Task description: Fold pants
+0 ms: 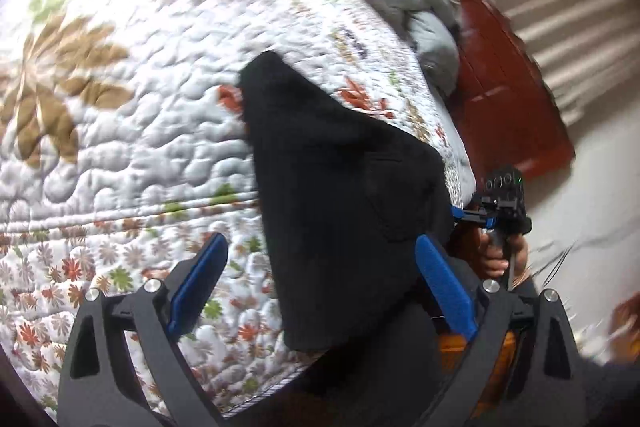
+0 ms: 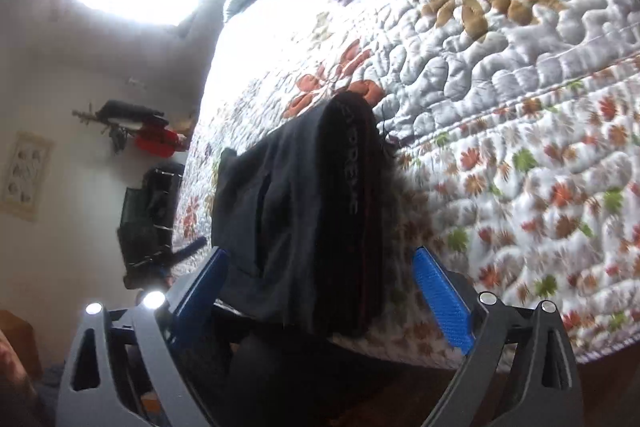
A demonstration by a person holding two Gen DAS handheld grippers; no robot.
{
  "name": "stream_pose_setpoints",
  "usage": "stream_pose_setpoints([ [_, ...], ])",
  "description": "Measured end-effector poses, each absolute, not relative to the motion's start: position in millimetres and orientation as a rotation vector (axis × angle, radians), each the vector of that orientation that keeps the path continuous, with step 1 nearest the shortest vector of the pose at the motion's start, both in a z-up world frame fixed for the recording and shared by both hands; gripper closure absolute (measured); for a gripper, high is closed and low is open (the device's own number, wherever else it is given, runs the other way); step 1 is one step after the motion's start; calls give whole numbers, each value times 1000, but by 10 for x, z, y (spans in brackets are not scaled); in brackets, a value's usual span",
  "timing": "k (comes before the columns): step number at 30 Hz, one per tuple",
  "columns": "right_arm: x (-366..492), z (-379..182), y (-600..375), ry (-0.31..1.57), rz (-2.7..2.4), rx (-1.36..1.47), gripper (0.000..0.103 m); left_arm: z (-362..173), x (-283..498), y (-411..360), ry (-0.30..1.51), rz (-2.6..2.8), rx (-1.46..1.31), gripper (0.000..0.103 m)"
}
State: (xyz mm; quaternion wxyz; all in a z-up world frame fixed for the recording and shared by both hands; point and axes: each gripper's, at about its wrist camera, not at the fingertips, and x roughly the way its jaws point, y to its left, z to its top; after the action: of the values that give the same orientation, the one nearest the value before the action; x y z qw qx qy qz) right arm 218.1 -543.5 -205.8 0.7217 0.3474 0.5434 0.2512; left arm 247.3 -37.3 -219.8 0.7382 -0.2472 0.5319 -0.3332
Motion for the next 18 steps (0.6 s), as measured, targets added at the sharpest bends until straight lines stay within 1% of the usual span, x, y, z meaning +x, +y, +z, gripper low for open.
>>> stream_pose_setpoints([
  [4, 2421, -2177, -5239, 1250, 584, 756, 8, -2360, 2651, -383, 1235, -727, -622, 9],
  [11, 2554, -2354, -5003, 1306, 617, 735, 8, -2611, 2774, -659, 1324, -727, -627, 9],
  [16, 2557, -2411, -4961, 1311, 631, 752, 8, -2660, 2788, -804, 1325, -703, -590, 9],
  [18, 2563, -2425, -4921, 1315, 637, 750, 8, -2651, 2780, -835, 1319, -679, -576, 10],
])
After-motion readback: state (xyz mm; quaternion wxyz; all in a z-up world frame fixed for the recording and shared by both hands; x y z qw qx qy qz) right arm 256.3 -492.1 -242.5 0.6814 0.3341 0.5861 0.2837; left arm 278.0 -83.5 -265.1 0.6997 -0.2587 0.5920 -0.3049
